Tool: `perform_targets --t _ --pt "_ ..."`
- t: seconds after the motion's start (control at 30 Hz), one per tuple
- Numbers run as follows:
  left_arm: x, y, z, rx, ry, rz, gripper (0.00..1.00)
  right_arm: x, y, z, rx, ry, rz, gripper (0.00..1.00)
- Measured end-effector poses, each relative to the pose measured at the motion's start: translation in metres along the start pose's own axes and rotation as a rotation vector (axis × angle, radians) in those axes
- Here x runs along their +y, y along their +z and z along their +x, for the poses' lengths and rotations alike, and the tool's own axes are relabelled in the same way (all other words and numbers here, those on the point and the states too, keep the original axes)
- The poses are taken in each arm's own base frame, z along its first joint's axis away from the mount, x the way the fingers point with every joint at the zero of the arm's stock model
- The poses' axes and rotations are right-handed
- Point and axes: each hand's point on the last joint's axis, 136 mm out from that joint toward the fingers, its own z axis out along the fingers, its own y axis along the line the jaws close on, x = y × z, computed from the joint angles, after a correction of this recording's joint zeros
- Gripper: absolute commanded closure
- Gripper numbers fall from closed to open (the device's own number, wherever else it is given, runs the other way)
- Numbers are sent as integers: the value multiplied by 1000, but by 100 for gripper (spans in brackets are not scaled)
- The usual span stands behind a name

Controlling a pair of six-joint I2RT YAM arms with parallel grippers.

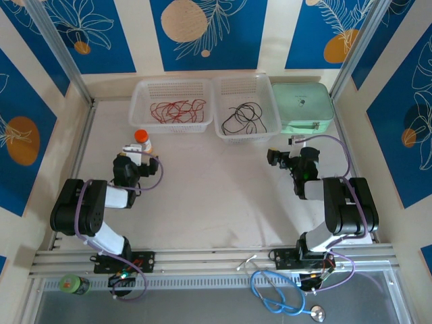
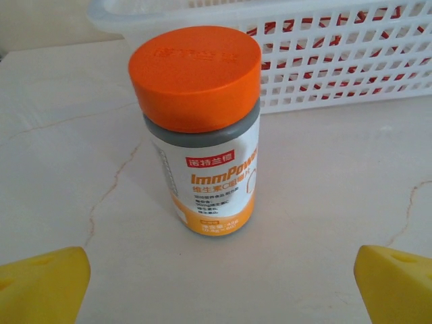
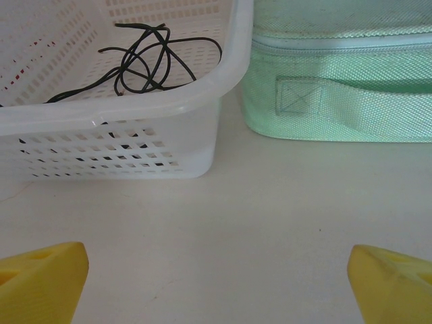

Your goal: Untangle the cables

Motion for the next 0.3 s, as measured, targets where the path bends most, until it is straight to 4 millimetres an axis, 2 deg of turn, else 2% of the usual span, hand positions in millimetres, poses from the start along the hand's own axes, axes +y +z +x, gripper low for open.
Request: perform_targets --t 0.3 --pt "-3 1 0 9 1 20 0 0 0 0 0 0 -2 1"
